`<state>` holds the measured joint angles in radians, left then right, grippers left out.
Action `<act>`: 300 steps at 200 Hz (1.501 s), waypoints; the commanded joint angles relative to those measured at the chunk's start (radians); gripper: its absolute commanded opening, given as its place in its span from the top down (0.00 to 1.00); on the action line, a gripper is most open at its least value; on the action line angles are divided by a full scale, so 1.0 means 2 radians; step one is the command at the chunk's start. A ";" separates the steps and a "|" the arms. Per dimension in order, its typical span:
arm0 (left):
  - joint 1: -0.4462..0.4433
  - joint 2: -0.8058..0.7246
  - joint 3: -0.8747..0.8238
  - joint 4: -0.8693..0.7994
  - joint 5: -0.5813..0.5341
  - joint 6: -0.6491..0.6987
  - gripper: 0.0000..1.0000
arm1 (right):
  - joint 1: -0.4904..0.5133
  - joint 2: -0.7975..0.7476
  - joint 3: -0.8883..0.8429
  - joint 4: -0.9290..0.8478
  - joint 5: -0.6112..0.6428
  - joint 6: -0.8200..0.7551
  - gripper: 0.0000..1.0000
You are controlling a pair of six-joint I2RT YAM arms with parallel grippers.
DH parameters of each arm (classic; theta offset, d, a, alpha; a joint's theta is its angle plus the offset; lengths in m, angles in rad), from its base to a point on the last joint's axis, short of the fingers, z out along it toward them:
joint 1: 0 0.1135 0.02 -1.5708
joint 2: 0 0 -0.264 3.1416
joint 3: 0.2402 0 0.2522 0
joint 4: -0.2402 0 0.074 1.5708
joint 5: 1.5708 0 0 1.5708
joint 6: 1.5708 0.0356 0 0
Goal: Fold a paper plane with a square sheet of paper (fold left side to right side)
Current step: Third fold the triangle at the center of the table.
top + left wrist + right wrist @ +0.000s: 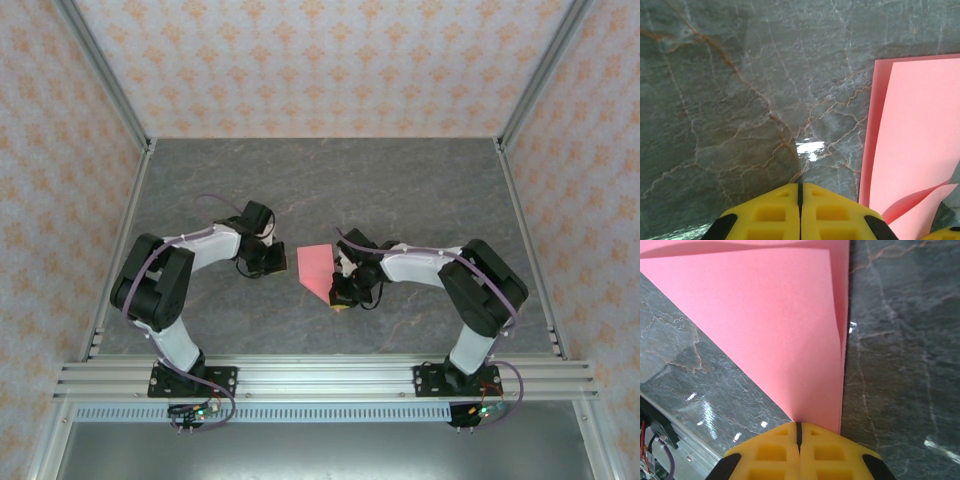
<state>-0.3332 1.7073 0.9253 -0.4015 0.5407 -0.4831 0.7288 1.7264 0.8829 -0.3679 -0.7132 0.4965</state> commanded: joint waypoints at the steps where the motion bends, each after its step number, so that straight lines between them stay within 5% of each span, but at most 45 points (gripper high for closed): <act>1: -0.004 -0.064 -0.009 -0.003 0.013 0.007 0.93 | 0.002 0.017 -0.012 -0.063 0.050 -0.003 1.00; 29: -0.049 -0.093 -0.011 0.022 0.050 -0.017 0.92 | 0.003 0.018 -0.008 -0.061 0.051 -0.001 1.00; 74: -0.128 -0.035 -0.002 0.063 0.051 -0.060 0.92 | 0.004 0.017 -0.007 -0.061 0.052 0.002 1.00; 214: -0.133 0.048 0.004 0.060 -0.013 -0.061 0.93 | 0.011 0.002 -0.017 -0.060 0.048 0.012 1.00; 300: -0.133 0.053 -0.014 0.064 -0.026 -0.062 0.93 | 0.010 -0.090 -0.080 -0.066 0.050 0.045 1.00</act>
<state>-0.6025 1.7721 0.9287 -0.2470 0.5831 -0.6052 0.7403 1.5986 0.7605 -0.3664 -0.6605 0.5545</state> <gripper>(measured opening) 0.068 0.048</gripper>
